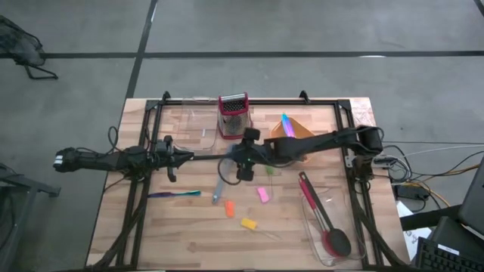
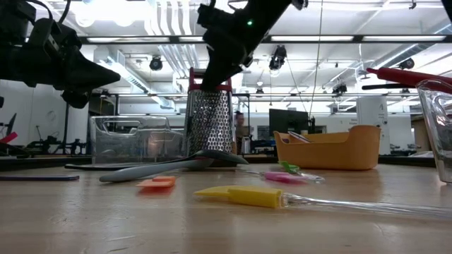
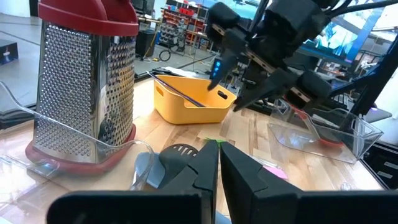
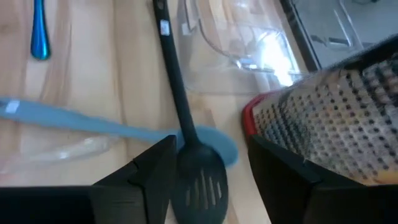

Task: Pick & Place Kitchen Items
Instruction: Put the black serving spoon into the bottom transparent bin

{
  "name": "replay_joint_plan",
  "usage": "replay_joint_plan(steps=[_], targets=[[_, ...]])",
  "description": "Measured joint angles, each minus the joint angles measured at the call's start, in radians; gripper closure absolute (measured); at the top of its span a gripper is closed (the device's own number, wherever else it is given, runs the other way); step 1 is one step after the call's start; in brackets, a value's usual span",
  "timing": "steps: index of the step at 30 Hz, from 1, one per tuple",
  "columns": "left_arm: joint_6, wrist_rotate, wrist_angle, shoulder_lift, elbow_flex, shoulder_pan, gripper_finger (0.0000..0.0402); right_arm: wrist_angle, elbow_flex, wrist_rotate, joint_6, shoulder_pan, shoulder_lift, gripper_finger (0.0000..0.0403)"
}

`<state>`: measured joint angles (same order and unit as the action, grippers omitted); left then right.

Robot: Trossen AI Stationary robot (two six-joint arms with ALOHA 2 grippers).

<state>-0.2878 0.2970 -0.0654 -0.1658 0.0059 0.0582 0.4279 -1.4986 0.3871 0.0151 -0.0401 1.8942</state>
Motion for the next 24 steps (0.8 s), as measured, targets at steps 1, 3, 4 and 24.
replay_joint_plan(steps=[1, 3, 4, 24], targets=[[0.000, 0.000, 0.000, 0.000, 0.000, 0.000, 0.0378, -0.001, 0.000, -0.007, 0.009, 0.008, 0.005, 0.0199], [0.000, 0.000, 0.000, 0.000, 0.000, 0.000, 0.0379, -0.028, 0.000, -0.036, 0.020, 0.025, 0.023, 0.0196], [0.000, 0.000, 0.000, 0.000, 0.000, 0.000, 0.0380, -0.040, 0.000, -0.055, 0.022, 0.034, 0.033, 0.0195], [0.000, 0.000, 0.000, -0.002, 0.000, 0.000, 0.0378, -0.077, -0.135, -0.164, 0.043, 0.114, 0.300, 0.0194]])
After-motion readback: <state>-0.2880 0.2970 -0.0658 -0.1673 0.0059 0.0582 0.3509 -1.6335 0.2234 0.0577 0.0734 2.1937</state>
